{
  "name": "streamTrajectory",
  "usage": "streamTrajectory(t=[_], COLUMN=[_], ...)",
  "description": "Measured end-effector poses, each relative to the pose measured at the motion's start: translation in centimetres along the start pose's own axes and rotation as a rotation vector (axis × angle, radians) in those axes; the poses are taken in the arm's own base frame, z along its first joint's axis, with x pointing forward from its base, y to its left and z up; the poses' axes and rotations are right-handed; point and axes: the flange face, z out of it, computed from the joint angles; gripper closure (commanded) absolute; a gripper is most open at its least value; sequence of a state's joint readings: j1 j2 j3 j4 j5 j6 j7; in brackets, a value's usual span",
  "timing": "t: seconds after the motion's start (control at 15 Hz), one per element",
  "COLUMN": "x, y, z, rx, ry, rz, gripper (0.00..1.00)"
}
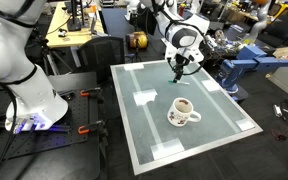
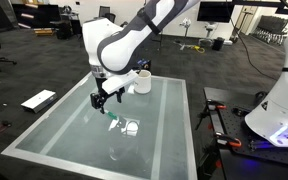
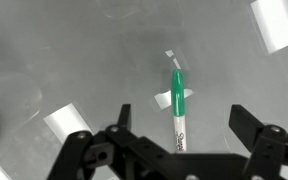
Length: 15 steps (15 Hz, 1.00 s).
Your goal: Put the green marker in the mug
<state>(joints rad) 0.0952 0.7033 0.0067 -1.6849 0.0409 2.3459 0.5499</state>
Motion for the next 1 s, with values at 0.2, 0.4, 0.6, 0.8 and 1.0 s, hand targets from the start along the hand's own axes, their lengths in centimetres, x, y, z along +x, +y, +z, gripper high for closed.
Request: streamTrajectory(t=[0.2,0.4,0.6,0.8,1.0], x=[0.4,0.9,1.6,2.3,3.0], y=[0.2,0.0,-0.4,-0.5,-0.5], z=[-0.3,-0.6,-0.1,1.1,2.3], rx=[-0.014,-0.023,-0.023,-0.028,-0.035], ry=[0.018,0.038,0.045,0.046,0.047], rz=[0.006,0.004,0.004,0.006,0.009], gripper=[0.00,0.00,0.00,0.00,0.25])
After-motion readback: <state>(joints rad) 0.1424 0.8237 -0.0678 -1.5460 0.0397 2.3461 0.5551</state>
